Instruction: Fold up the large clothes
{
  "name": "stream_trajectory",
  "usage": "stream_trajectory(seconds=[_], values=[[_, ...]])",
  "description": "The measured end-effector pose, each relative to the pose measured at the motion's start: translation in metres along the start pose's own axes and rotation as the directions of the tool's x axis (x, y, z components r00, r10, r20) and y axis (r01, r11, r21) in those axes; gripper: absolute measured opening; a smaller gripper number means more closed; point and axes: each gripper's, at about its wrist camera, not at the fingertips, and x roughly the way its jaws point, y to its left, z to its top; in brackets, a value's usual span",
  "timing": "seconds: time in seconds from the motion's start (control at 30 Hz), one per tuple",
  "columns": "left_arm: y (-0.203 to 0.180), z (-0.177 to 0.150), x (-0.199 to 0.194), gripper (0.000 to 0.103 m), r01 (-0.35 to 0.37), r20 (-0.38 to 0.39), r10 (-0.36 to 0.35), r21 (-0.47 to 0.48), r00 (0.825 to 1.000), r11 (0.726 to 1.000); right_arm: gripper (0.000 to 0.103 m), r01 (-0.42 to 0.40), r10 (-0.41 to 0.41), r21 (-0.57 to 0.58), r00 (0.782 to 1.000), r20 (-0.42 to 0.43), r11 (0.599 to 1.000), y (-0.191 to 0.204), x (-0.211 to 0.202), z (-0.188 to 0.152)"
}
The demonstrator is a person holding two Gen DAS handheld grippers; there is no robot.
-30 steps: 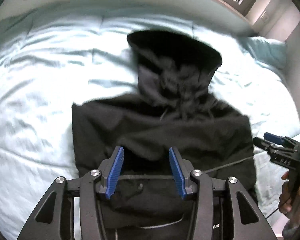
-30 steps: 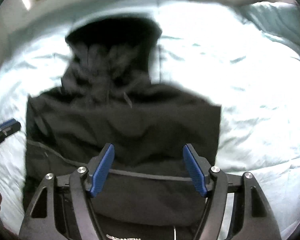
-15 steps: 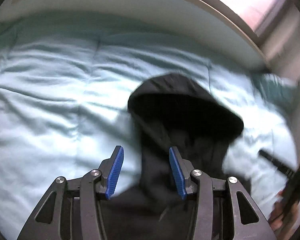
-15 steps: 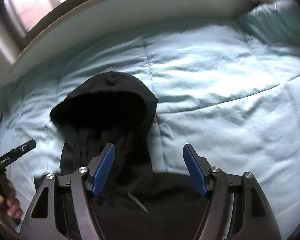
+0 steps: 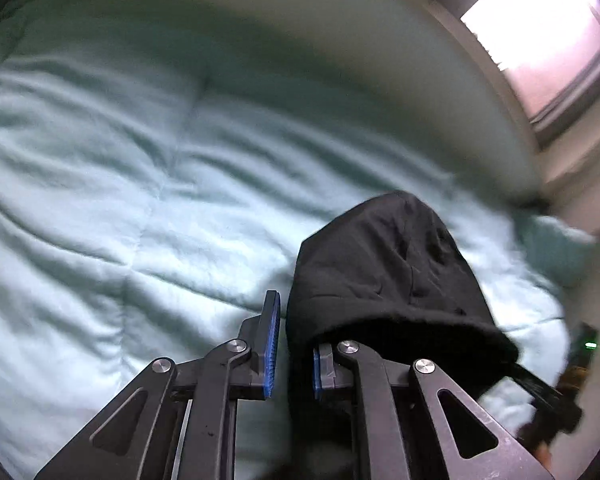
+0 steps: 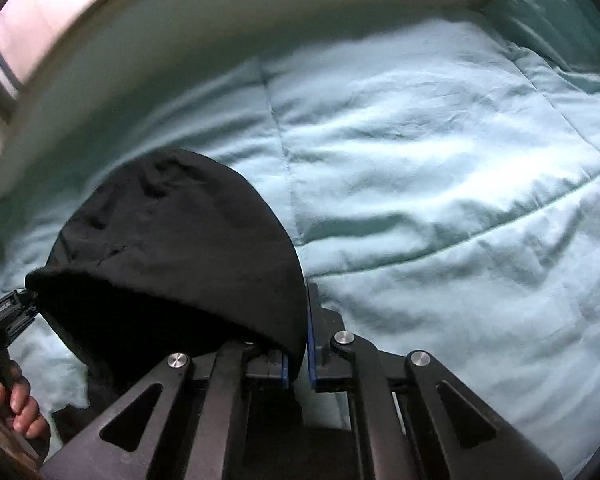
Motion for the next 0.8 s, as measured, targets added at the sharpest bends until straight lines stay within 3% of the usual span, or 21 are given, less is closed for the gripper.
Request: stream_trajectory(seconds=[0.07, 0.1, 0.13, 0.17, 0.2, 0.3, 0.4, 0.47, 0.5, 0.63, 0.73, 0.8], values=[[0.015, -0.007, 0.007, 0.02, -0.007, -0.036, 0.007, -0.024, 0.999, 1.0, 0.007, -0.002, 0.002, -0.024, 1.0, -0.002, 1.0, -0.002, 0.006, -0.012], [0.026, -0.01, 0.025, 0.022, -0.047, -0.088, 0.044, -0.035, 0.995, 0.998, 0.007, 0.017, -0.018, -0.044, 0.999, -0.026, 0.999, -0.001, 0.02, -0.017], [0.034, -0.012, 0.043, 0.023, -0.074, -0.136, 0.068, -0.036, 0.988, 0.997, 0.008, 0.025, -0.028, -0.054, 0.998, -0.064, 0.998, -0.001, 0.035, -0.019], [0.047, -0.019, 0.077, 0.025, -0.086, -0.228, 0.076, -0.033, 0.971, 0.996, 0.008, 0.014, -0.022, -0.062, 0.992, -0.127, 0.998, -0.001, 0.057, -0.022], [0.052, -0.022, 0.088, 0.025, -0.069, -0.242, 0.06, -0.029, 0.968, 0.997, 0.009, -0.003, -0.008, -0.062, 0.985, -0.175, 0.998, -0.002, 0.074, -0.023], [0.045, -0.02, 0.075, 0.027, -0.052, -0.201, 0.056, 0.025, 0.978, 0.998, 0.014, -0.014, -0.002, -0.074, 0.977, -0.214, 0.997, -0.003, 0.081, -0.02], [0.031, -0.029, 0.032, 0.03, -0.062, -0.139, 0.082, 0.142, 0.987, 0.988, 0.029, -0.041, 0.022, -0.094, 0.98, -0.198, 0.995, -0.007, 0.051, -0.019], [0.025, -0.037, 0.006, 0.03, -0.082, -0.116, 0.107, 0.206, 0.987, 0.975, 0.054, -0.054, 0.034, -0.115, 0.985, -0.169, 0.992, -0.01, 0.022, -0.025], [0.021, -0.04, -0.012, 0.03, -0.079, -0.096, 0.104, 0.234, 0.99, 0.969, 0.058, -0.06, 0.041, -0.122, 0.987, -0.157, 0.991, -0.011, 0.01, -0.026], [0.002, -0.015, -0.05, 0.033, -0.011, -0.001, 0.012, 0.252, 1.0, 0.968, 0.06, -0.103, 0.098, -0.153, 0.994, -0.041, 0.983, 0.008, -0.038, -0.007], [-0.029, 0.009, -0.031, 0.059, 0.037, -0.001, -0.038, 0.28, 0.999, 0.959, 0.06, -0.155, 0.151, -0.17, 0.988, -0.036, 0.973, 0.037, -0.031, 0.019], [-0.038, 0.014, 0.003, 0.059, 0.061, -0.069, -0.043, 0.289, 0.997, 0.955, 0.06, -0.137, 0.13, -0.21, 0.99, -0.045, 0.968, 0.056, -0.012, 0.026]])
